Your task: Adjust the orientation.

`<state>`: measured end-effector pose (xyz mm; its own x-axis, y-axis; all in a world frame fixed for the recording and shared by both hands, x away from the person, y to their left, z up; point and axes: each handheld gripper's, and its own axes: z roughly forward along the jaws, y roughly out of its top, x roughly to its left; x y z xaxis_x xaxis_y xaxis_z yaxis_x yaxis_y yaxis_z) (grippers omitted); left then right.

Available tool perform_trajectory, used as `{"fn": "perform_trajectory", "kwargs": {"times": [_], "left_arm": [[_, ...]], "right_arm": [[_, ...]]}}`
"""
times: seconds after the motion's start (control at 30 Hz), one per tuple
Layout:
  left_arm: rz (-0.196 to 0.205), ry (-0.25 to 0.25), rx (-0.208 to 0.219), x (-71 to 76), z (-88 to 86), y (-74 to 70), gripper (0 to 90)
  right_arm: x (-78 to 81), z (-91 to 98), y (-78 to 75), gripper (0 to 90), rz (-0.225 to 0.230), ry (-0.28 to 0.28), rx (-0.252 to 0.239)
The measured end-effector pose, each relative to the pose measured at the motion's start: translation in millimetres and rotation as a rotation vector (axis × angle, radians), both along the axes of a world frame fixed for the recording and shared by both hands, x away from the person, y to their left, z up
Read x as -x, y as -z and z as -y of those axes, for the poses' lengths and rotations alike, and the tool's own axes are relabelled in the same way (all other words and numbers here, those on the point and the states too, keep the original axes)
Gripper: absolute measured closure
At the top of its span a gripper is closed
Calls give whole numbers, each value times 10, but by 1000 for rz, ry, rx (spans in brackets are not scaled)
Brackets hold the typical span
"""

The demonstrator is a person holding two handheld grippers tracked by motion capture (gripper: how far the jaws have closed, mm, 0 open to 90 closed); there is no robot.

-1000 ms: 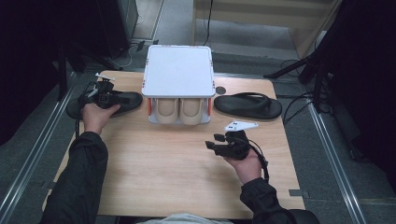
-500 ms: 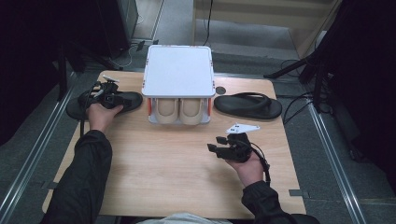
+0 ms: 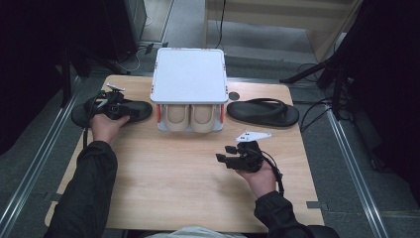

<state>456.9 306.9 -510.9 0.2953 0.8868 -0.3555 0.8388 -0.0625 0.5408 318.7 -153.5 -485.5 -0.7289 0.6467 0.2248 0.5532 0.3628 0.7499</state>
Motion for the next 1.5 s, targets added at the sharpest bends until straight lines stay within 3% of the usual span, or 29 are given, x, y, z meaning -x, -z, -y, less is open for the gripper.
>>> {"fn": "perform_trajectory", "kwargs": {"times": [0.33,0.5,0.67,0.87,1.27,1.4,1.43,1.5], "left_arm": [[-10,16,-18,264,55,-13,900],[-2,33,-39,500,77,-17,899],[-6,37,-16,640,29,-2,899],[-7,44,-50,835,17,-21,898],[-7,1,-22,1196,-173,-7,873],[-15,-12,26,1205,-228,-32,758],[25,-28,52,1212,-263,-117,730],[40,-37,50,1212,-283,-170,688]], "right_arm": [[-70,-26,-39,498,17,-11,-13],[-127,-76,-52,499,12,-24,-7],[-148,-112,-55,499,14,-33,-9],[-180,-134,-71,502,20,-39,-15],[-215,-92,-103,504,33,-20,-18],[-222,-103,-94,505,26,-22,-14],[-222,-108,-91,505,28,-24,-12],[-218,-113,-93,506,30,-25,-13]]}}
